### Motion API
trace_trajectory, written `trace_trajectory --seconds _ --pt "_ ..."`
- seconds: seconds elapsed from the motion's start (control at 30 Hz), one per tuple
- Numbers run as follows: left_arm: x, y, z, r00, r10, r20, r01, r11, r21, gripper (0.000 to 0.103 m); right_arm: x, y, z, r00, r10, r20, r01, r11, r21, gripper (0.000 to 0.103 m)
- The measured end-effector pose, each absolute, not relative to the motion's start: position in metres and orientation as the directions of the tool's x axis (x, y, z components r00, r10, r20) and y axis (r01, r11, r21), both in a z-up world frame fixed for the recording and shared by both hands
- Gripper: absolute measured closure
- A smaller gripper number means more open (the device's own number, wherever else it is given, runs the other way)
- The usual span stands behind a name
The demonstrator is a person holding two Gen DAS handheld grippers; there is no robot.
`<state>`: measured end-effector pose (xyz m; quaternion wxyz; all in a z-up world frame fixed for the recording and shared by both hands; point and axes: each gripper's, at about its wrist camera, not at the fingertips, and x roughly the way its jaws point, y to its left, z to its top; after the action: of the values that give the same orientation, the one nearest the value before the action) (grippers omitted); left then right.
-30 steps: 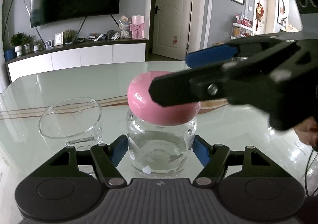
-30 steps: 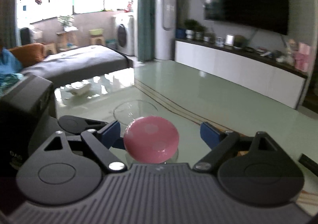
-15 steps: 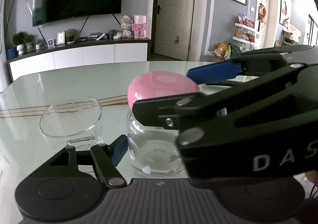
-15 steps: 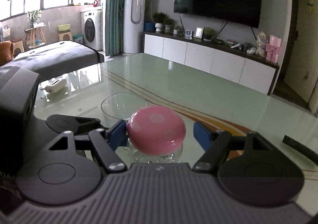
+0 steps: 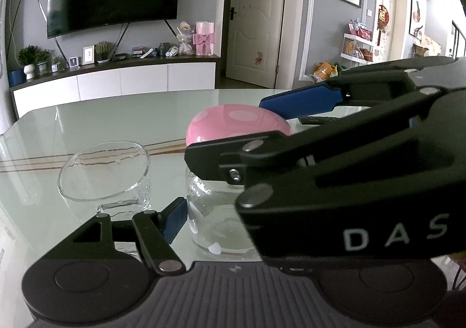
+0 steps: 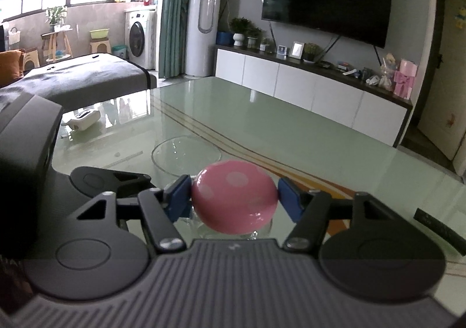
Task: Unscrew bottle cap and pour
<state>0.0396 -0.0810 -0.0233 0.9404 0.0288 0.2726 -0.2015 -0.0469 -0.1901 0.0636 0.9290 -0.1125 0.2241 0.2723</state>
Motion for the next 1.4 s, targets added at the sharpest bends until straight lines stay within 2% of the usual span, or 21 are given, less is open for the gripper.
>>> trace_trajectory --seconds 0.4,1.4 --pt "0.043 -0.081 -0.022 0.767 -0.366 -0.527 0.397 0.916 -0.059 0.029 -0.033 -0.218 0.064 0.650 0.603 -0.464 -0.687 0.726 -0.019 0.038" --pt "0.038 -0.084 -0.028 0.764 -0.372 -0.527 0.405 0.913 -0.057 0.029 -0.019 -0.230 0.073 0.520 0.709 -0.476 -0.815 0.579 -0.026 0.038"
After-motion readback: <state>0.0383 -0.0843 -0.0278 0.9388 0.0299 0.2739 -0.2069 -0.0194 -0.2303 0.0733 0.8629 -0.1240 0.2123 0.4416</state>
